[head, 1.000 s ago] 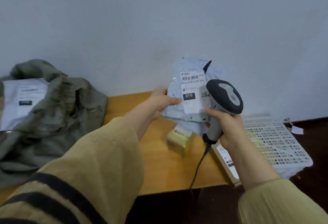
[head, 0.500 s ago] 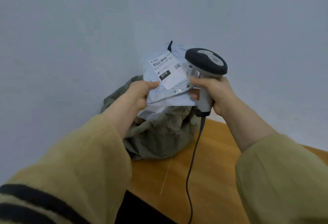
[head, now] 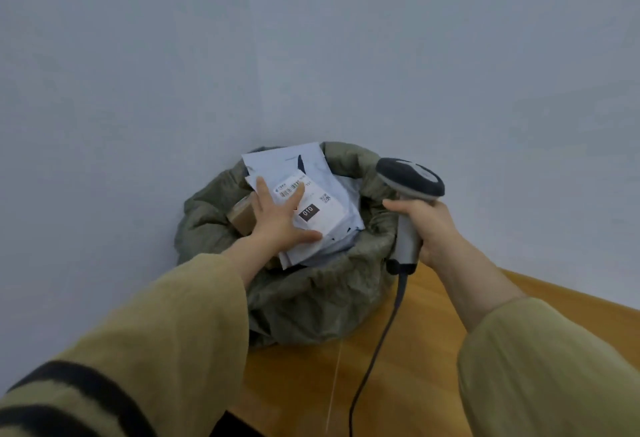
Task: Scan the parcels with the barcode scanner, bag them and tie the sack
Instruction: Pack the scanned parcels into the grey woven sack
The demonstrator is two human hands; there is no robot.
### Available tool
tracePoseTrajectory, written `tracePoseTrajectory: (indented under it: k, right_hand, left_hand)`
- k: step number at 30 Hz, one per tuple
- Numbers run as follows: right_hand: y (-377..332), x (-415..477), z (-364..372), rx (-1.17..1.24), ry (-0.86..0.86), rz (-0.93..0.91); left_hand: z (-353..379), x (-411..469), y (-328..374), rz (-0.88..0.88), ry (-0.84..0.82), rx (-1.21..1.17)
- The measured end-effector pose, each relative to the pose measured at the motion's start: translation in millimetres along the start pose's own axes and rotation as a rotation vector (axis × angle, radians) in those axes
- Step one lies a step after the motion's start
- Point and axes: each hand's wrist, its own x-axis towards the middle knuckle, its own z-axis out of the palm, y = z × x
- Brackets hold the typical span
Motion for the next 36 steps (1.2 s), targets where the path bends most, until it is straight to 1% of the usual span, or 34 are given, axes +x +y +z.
tracePoseTrajectory:
  k: [3,6,9,13,15,16,18,20,22,25,28,30,33,36]
  right_hand:
    - [1,11,1,0.006,0.005,0.013]
    - [-11,22,4,0.023,0.029,-0.096]
    - [-28,29,5,0.051,0.011,-0.177]
    - [-34,27,1,0.038,-0.019,-0.224]
    - [-30,26,-5,0.059,-0.042,-0.223]
    - [-27,25,-9,0.072,-0.052,-0.215]
    - [-22,18,-19,0.084,-0.055,-0.2]
    - [-16,10,-31,0.11,-0.044,-0.177]
    - [-9,-1,-44,0.167,-0.01,-0.136]
    - [4,-21,-71,0.276,0.008,-0.064]
    - [19,-45,-110,0.388,0.024,-0.007]
    - [28,-66,-139,0.441,0.062,0.018]
    - [45,-101,-184,0.502,0.174,0.042]
    - [69,-135,-232,0.541,0.307,0.068]
  left_hand:
    - [17,18,5,0.21,-0.106,0.207]
    - [27,41,15,0.298,-0.152,0.454]
    - [31,74,25,0.298,-0.125,0.58]
    - [24,113,40,0.223,-0.008,0.648]
    - [23,122,46,0.165,-0.007,0.689]
    - [23,122,49,0.132,-0.048,0.661]
    - [24,119,52,0.068,-0.149,0.533]
    - [24,111,55,0.048,-0.151,0.471]
    - [20,101,63,0.051,-0.093,0.434]
    - [9,76,89,0.056,0.038,0.285]
    - [6,36,133,0.176,0.187,0.148]
    - [20,2,168,0.281,0.218,0.103]
    - [65,-54,220,0.449,0.129,0.113]
    - [123,-114,262,0.533,-0.089,0.137]
